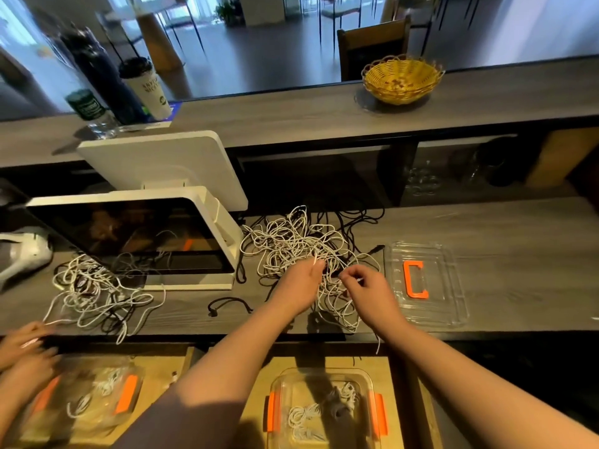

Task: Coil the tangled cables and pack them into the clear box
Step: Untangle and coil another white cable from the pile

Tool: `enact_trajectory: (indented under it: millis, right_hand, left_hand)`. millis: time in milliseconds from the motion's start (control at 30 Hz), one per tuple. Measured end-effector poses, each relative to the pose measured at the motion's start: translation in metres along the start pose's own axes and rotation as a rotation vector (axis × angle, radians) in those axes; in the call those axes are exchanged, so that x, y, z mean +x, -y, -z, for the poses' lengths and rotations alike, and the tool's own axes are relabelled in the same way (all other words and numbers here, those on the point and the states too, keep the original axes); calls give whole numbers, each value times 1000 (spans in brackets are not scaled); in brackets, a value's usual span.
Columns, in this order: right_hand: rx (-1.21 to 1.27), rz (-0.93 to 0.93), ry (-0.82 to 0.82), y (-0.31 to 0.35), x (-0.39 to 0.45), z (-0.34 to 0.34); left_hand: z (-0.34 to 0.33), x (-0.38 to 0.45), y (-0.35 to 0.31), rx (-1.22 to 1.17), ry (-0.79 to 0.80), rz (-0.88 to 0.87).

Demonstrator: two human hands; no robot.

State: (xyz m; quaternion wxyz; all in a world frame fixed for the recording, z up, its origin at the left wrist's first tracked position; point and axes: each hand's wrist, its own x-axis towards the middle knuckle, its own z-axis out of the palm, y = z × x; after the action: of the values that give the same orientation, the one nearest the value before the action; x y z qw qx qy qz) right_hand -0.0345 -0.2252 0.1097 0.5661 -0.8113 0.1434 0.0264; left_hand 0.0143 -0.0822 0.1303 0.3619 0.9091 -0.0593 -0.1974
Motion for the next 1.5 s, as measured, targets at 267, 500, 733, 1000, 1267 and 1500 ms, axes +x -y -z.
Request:
enact_trajectory:
  millis: [267,500,733,1000,1267,1500]
  right_hand:
    - [-17,199,303,4,32,-19]
    - [-288,159,300,-4,61,-39]
    - [-148,-67,166,-17,101,-30]
    - [491,-153,168,32,126,-9]
    - [506,25,428,70,110,30]
    - [-40,156,466,71,89,25]
  left_hand:
    - [13,-22,3,111,-32,-165]
    - [14,-37,9,-178,-188,-149]
    - [42,-41,18,-666,-435,75]
    - [48,-30,67,-608,-515,126]
    - [30,-16,109,-431,-306,241]
    - [39,-8,70,20,-256,-36]
